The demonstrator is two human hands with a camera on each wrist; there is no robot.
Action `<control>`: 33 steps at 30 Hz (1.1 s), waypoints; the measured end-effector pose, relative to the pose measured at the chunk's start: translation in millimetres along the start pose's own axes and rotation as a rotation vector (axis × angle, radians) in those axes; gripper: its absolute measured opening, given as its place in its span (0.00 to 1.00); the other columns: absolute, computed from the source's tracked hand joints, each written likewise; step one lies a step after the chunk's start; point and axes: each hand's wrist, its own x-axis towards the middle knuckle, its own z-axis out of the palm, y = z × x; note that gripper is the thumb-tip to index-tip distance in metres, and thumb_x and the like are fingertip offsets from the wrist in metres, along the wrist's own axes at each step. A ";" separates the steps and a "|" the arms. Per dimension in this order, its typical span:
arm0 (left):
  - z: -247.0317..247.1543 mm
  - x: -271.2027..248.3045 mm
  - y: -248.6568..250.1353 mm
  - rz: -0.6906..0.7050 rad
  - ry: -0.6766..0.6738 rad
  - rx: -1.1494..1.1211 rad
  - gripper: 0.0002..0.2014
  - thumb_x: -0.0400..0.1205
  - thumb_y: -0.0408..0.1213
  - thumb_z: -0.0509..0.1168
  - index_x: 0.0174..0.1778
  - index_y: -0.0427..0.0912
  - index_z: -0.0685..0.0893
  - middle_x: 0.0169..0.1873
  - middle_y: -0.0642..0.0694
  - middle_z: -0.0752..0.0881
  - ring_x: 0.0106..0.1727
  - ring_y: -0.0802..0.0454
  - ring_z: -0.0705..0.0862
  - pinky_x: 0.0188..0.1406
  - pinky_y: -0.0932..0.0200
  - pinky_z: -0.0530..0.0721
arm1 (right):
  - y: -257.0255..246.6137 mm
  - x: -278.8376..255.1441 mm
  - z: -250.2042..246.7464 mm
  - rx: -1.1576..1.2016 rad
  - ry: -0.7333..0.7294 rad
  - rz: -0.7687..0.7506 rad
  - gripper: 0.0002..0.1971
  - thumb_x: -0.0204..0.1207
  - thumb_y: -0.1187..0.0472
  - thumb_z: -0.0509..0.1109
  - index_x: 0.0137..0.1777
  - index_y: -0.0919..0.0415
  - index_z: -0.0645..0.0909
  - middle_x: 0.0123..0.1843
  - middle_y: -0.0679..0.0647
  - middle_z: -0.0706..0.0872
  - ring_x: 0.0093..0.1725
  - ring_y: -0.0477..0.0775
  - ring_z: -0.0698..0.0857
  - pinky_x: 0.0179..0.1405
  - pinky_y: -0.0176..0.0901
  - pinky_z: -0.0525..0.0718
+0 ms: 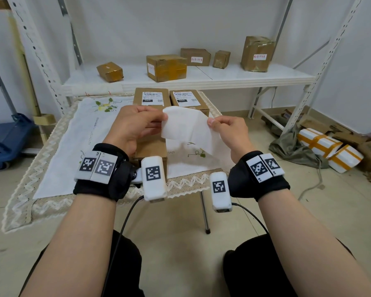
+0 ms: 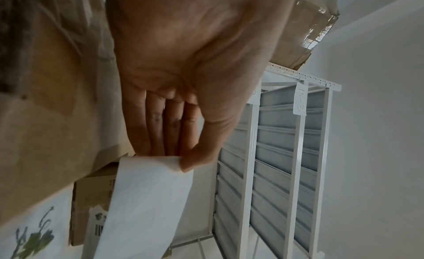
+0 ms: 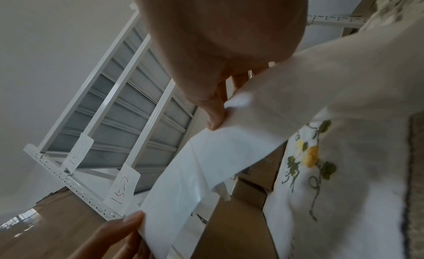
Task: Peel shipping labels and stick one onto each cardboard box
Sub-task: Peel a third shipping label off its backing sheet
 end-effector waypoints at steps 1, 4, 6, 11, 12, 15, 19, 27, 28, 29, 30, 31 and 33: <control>-0.2 0.4 -0.1 -0.003 0.001 -0.008 0.05 0.77 0.28 0.76 0.47 0.37 0.90 0.45 0.42 0.94 0.44 0.51 0.93 0.49 0.59 0.93 | 0.5 0.4 -0.2 0.004 0.008 0.005 0.15 0.75 0.50 0.79 0.26 0.46 0.88 0.45 0.44 0.91 0.62 0.56 0.85 0.76 0.61 0.73; -0.9 1.3 -0.4 -0.008 0.003 -0.037 0.07 0.78 0.27 0.76 0.51 0.35 0.90 0.46 0.42 0.94 0.45 0.51 0.93 0.45 0.61 0.92 | 1.7 1.8 -1.7 0.049 0.017 0.023 0.15 0.76 0.52 0.79 0.27 0.49 0.88 0.43 0.46 0.90 0.57 0.54 0.85 0.66 0.55 0.79; -1.3 2.1 -0.8 -0.005 0.014 -0.062 0.08 0.78 0.27 0.76 0.51 0.34 0.90 0.45 0.43 0.93 0.44 0.52 0.92 0.43 0.62 0.91 | 1.8 2.3 -2.7 0.085 0.017 0.030 0.14 0.76 0.53 0.79 0.29 0.51 0.88 0.44 0.49 0.90 0.53 0.56 0.84 0.56 0.49 0.80; -1.4 4.0 -2.2 0.010 0.044 -0.111 0.04 0.77 0.27 0.76 0.46 0.37 0.89 0.44 0.44 0.93 0.40 0.55 0.92 0.38 0.65 0.88 | 0.7 1.1 -4.5 0.118 0.019 0.031 0.12 0.77 0.55 0.79 0.32 0.52 0.89 0.54 0.53 0.92 0.62 0.55 0.84 0.61 0.44 0.78; -1.4 4.2 -2.2 0.011 0.048 -0.123 0.04 0.78 0.27 0.76 0.44 0.38 0.88 0.44 0.44 0.93 0.40 0.54 0.91 0.38 0.65 0.88 | 0.4 1.0 -4.8 0.121 0.020 0.032 0.12 0.77 0.55 0.79 0.32 0.52 0.89 0.55 0.53 0.92 0.63 0.55 0.84 0.62 0.44 0.78; -1.0 4.7 -2.4 0.021 0.065 -0.147 0.05 0.78 0.26 0.75 0.41 0.40 0.87 0.43 0.44 0.92 0.41 0.53 0.91 0.38 0.65 0.88 | -0.6 0.9 -5.2 0.131 0.024 0.045 0.12 0.77 0.56 0.79 0.32 0.52 0.89 0.58 0.53 0.92 0.65 0.55 0.84 0.65 0.44 0.78; -0.6 5.7 -3.3 0.025 0.097 -0.163 0.05 0.78 0.27 0.75 0.43 0.40 0.87 0.45 0.44 0.92 0.45 0.51 0.91 0.41 0.64 0.89 | 0.3 2.4 -4.4 0.145 0.027 0.057 0.11 0.77 0.55 0.79 0.33 0.52 0.89 0.58 0.54 0.92 0.65 0.56 0.84 0.70 0.48 0.79; 0.1 5.9 -3.0 0.021 0.137 -0.202 0.05 0.78 0.27 0.75 0.46 0.39 0.88 0.46 0.43 0.92 0.49 0.48 0.91 0.47 0.60 0.92 | 2.1 4.7 -5.0 0.153 0.040 0.052 0.13 0.78 0.56 0.79 0.31 0.52 0.88 0.56 0.55 0.92 0.64 0.54 0.84 0.65 0.43 0.76; 0.3 5.5 -2.8 0.023 0.139 -0.203 0.05 0.78 0.27 0.75 0.46 0.39 0.88 0.46 0.43 0.92 0.49 0.48 0.91 0.48 0.59 0.92 | 2.7 5.0 -4.9 0.152 0.042 0.052 0.13 0.78 0.56 0.78 0.31 0.52 0.88 0.55 0.54 0.92 0.63 0.53 0.84 0.64 0.43 0.76; 0.5 5.5 -2.7 0.025 0.140 -0.203 0.05 0.78 0.27 0.75 0.46 0.39 0.88 0.46 0.43 0.92 0.49 0.48 0.91 0.49 0.59 0.92 | 3.1 5.1 -4.9 0.149 0.043 0.048 0.13 0.78 0.57 0.78 0.31 0.52 0.88 0.52 0.53 0.91 0.61 0.53 0.84 0.63 0.43 0.77; 0.5 5.4 -2.5 0.027 0.141 -0.200 0.04 0.78 0.27 0.75 0.46 0.39 0.88 0.46 0.43 0.92 0.49 0.48 0.91 0.50 0.58 0.92 | 3.6 5.2 -4.7 0.144 0.043 0.034 0.14 0.79 0.56 0.78 0.31 0.52 0.88 0.49 0.51 0.91 0.59 0.52 0.84 0.62 0.44 0.78; 0.2 5.6 -2.4 0.029 0.145 -0.192 0.04 0.79 0.28 0.75 0.46 0.40 0.88 0.47 0.44 0.93 0.51 0.48 0.91 0.51 0.58 0.92 | 4.6 5.6 -4.4 0.141 0.037 0.015 0.14 0.79 0.56 0.78 0.31 0.52 0.88 0.45 0.50 0.90 0.56 0.52 0.84 0.62 0.46 0.80; -1.2 6.4 -1.9 0.038 0.152 -0.170 0.04 0.80 0.30 0.74 0.47 0.42 0.88 0.51 0.43 0.92 0.54 0.48 0.91 0.53 0.57 0.91 | 4.1 3.7 -4.5 0.146 -0.004 -0.022 0.13 0.79 0.56 0.77 0.32 0.54 0.87 0.39 0.50 0.87 0.49 0.52 0.83 0.57 0.48 0.80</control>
